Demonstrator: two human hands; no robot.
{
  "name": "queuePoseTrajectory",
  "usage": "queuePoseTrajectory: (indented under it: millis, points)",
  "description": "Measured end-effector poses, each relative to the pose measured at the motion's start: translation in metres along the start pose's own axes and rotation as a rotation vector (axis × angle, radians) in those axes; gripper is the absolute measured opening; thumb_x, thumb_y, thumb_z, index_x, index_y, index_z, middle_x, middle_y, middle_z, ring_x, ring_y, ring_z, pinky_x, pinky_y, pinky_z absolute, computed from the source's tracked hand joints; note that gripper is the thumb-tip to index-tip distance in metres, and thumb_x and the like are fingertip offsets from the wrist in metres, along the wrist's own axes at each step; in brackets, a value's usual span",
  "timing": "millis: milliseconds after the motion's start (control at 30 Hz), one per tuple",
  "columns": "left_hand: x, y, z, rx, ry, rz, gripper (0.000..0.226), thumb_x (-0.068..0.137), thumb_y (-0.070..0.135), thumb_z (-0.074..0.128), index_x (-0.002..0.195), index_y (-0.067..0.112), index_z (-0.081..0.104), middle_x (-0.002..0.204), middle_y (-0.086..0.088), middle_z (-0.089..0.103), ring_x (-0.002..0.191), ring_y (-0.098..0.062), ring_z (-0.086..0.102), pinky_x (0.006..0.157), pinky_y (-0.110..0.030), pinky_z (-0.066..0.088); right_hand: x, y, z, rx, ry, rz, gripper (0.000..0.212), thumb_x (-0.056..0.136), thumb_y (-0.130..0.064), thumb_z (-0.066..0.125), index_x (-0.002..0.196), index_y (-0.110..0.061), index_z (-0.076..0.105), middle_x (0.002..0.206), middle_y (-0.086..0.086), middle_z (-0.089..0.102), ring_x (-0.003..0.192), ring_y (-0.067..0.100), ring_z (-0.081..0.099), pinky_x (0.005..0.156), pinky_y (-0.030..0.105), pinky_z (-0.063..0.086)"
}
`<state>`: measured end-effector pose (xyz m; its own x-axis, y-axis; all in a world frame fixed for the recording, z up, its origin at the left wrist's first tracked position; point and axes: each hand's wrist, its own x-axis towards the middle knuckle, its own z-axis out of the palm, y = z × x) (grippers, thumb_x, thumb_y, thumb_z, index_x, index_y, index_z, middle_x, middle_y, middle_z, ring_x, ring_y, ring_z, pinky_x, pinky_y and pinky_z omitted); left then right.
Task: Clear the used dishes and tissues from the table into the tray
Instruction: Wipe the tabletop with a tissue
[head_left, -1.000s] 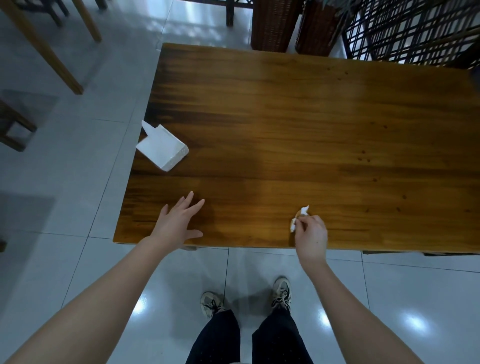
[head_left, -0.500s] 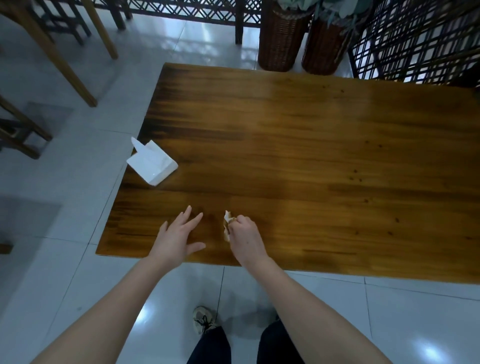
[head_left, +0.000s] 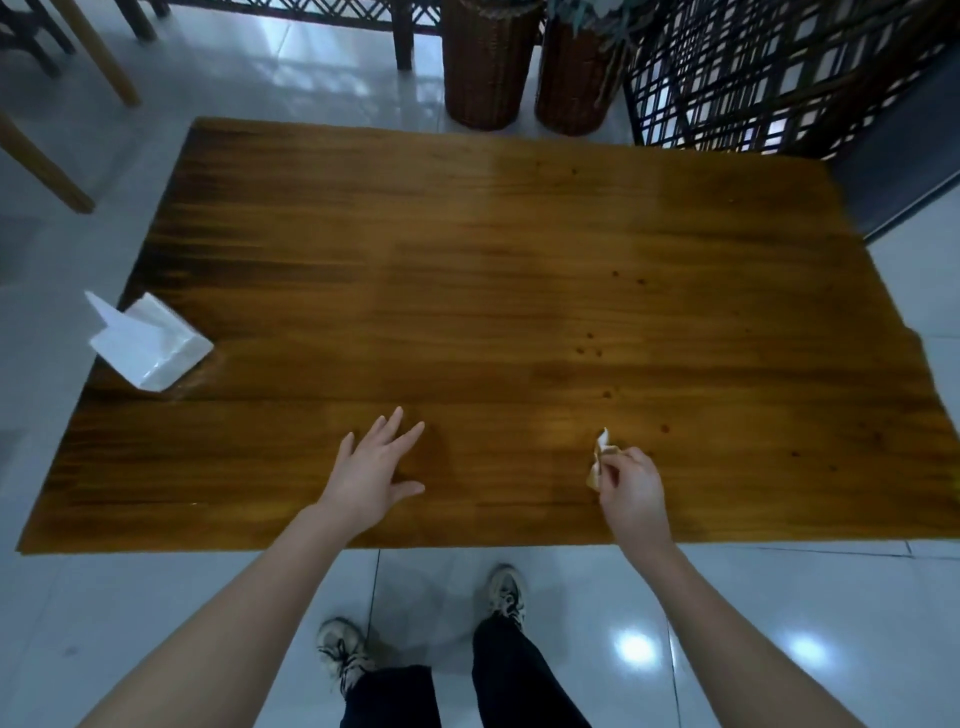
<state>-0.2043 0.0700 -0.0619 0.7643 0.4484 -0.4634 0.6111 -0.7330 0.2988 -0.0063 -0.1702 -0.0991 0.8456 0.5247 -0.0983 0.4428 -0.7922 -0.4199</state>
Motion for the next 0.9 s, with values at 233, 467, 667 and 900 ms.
queuePoseTrajectory:
  millis: [233, 467, 667, 900]
  points:
    - [0.026, 0.043, 0.013, 0.038, -0.013, 0.019, 0.08, 0.088, 0.042, 0.06, 0.151, 0.034, 0.011, 0.16, 0.001, -0.001, 0.147, -0.019, 0.0, 0.117, -0.049, 0.006, 0.001, 0.006, 0.0, 0.068, -0.018, 0.022, 0.016, 0.091, -0.004, 0.055, 0.092, -0.007, 0.07, 0.085, -0.002, 0.056, 0.08, 0.01, 0.046, 0.072, 0.022, 0.042]
    - [0.04, 0.077, 0.018, 0.04, -0.02, -0.006, 0.081, 0.087, 0.042, 0.062, 0.151, 0.035, 0.013, 0.16, 0.002, -0.001, 0.147, -0.019, 0.0, 0.117, -0.048, 0.005, 0.004, 0.019, -0.021, 0.085, -0.127, -0.208, 0.014, 0.091, -0.009, 0.057, 0.091, -0.007, 0.071, 0.086, 0.001, 0.061, 0.081, 0.015, 0.053, 0.076, 0.027, 0.043]
    - [0.051, 0.109, 0.013, 0.049, -0.036, 0.097, 0.082, 0.087, 0.042, 0.062, 0.151, 0.034, 0.013, 0.16, 0.001, 0.0, 0.147, -0.02, 0.001, 0.117, -0.049, 0.007, 0.001, 0.055, -0.051, 0.133, -0.03, -0.035, 0.019, 0.094, -0.009, 0.052, 0.096, -0.012, 0.071, 0.086, -0.006, 0.054, 0.083, 0.01, 0.048, 0.077, 0.03, 0.047]
    - [0.06, 0.137, 0.006, 0.059, -0.065, 0.214, 0.081, 0.088, 0.042, 0.061, 0.151, 0.034, 0.012, 0.16, 0.002, -0.002, 0.147, -0.019, 0.001, 0.117, -0.048, 0.007, -0.01, 0.073, -0.062, 0.123, 0.053, 0.059, 0.018, 0.093, -0.009, 0.055, 0.101, -0.008, 0.071, 0.092, 0.002, 0.061, 0.088, 0.015, 0.053, 0.078, 0.03, 0.048]
